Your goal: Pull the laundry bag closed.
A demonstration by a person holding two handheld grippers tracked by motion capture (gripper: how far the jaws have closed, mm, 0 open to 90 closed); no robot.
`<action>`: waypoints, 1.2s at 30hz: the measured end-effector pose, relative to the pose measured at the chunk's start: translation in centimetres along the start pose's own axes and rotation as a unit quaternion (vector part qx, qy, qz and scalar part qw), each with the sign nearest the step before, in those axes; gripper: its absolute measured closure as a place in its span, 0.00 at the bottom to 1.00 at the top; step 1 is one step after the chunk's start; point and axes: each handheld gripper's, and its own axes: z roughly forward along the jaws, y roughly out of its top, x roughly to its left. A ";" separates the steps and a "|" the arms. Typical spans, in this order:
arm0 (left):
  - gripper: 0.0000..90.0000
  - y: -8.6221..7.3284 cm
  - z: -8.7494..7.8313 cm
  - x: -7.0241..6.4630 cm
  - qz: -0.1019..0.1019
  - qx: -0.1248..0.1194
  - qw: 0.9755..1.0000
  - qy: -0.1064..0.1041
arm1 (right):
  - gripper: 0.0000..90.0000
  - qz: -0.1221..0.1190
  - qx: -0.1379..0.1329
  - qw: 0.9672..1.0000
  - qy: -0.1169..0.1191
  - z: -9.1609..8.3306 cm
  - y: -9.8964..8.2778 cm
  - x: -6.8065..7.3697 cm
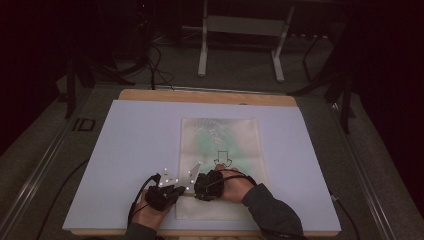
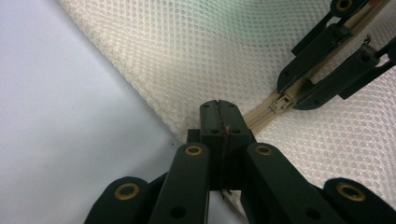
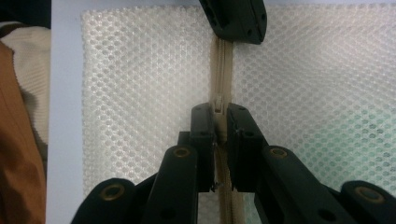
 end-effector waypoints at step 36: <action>0.99 0.0 0.0 0.0 0.000 0.000 1.000 -0.001 | 0.92 0.008 0.010 1.000 -0.001 -1.3 -2.4 0.0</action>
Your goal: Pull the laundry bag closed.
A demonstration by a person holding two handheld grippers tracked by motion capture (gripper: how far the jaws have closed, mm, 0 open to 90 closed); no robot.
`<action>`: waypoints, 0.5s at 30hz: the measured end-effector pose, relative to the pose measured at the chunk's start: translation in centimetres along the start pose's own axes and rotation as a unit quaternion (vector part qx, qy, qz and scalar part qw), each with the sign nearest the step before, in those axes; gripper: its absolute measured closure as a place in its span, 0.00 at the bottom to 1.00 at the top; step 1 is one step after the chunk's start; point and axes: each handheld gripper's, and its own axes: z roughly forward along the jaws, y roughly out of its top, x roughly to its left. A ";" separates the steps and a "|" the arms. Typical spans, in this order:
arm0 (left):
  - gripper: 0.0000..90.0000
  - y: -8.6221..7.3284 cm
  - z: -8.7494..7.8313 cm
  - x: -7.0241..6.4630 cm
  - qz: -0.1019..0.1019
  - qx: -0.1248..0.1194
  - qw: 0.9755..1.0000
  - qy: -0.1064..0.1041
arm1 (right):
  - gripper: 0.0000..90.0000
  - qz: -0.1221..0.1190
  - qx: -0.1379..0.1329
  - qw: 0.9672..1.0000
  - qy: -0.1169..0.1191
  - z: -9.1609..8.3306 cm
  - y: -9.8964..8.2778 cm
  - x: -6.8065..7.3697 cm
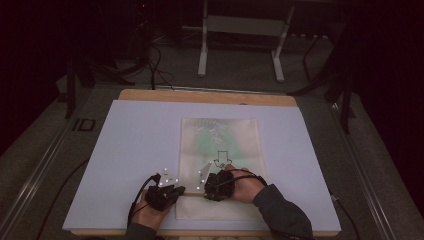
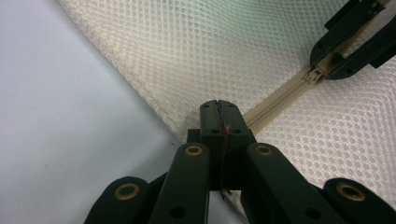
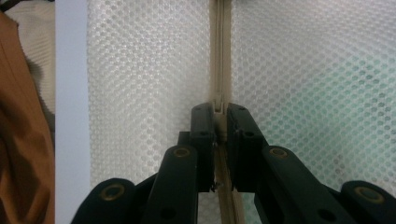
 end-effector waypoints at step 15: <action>0.99 0.0 0.0 0.0 0.002 0.002 1.000 0.000 | 0.91 -0.001 0.000 1.000 0.000 -0.1 -0.5 0.0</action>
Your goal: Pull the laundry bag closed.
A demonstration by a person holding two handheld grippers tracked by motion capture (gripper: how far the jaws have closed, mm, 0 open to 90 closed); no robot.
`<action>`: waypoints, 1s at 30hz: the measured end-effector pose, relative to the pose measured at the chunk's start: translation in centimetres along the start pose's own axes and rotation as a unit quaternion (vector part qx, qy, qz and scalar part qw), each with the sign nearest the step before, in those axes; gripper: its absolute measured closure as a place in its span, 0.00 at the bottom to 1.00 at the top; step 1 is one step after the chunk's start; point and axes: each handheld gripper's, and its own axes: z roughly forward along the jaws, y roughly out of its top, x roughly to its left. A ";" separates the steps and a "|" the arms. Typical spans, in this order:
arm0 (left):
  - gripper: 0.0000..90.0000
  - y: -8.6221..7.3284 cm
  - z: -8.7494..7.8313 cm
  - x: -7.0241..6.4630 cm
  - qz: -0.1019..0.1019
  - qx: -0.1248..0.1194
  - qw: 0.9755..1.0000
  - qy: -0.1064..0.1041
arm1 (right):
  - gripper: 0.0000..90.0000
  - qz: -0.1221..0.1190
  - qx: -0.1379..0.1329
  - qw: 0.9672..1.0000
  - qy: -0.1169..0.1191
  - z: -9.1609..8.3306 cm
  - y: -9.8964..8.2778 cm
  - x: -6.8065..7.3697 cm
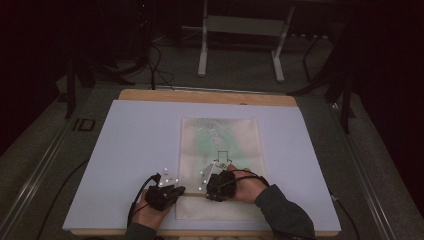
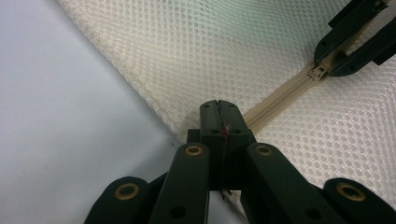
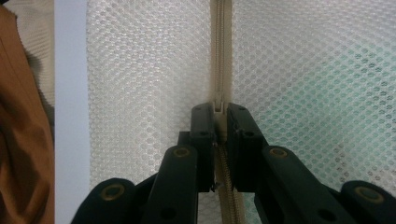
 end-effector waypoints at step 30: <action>0.99 0.0 0.0 0.0 -0.001 -0.001 1.000 0.000 | 0.91 0.013 0.009 1.000 -0.001 -0.7 -2.2 0.1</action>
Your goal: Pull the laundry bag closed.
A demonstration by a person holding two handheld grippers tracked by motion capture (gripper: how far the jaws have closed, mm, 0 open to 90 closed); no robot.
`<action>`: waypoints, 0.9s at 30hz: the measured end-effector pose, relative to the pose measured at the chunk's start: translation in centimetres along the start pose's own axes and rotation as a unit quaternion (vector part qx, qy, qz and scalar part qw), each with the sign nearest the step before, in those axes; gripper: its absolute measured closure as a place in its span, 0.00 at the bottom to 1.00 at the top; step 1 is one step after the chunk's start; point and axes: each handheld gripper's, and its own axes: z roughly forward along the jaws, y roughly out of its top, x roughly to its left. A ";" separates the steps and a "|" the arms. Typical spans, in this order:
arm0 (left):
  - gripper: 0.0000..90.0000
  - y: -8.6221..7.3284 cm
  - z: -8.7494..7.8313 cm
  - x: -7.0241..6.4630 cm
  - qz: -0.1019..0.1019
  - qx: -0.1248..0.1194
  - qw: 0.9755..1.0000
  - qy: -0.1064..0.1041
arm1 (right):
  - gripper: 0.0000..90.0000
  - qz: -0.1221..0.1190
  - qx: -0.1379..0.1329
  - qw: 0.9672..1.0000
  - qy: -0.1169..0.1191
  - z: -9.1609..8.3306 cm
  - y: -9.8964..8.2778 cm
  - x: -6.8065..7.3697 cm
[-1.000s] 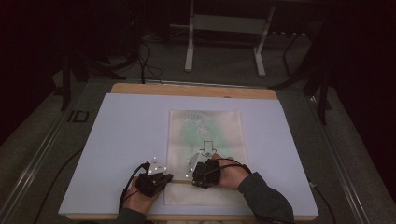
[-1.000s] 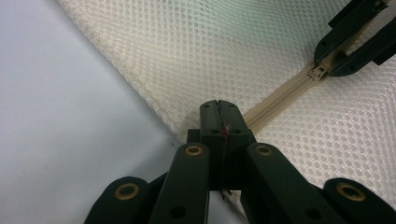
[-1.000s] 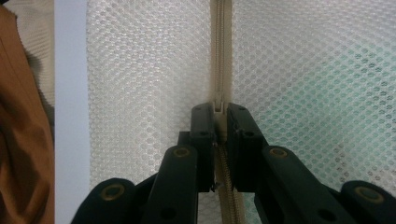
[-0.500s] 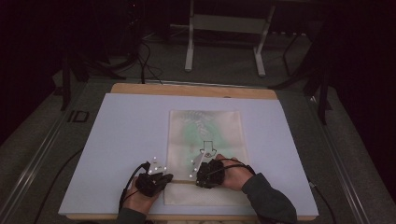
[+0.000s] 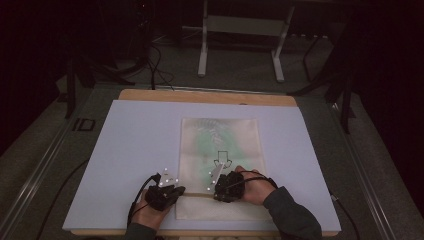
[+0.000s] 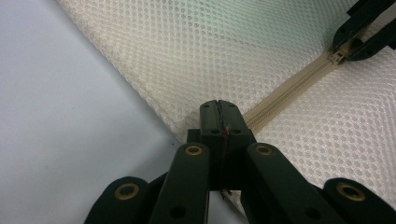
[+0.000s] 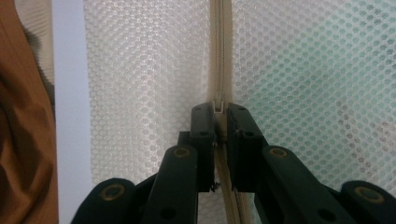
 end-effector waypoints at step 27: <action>0.99 0.0 0.0 0.0 0.000 -0.001 1.000 0.000 | 0.92 0.009 0.005 1.000 -0.002 -0.6 -1.6 -0.1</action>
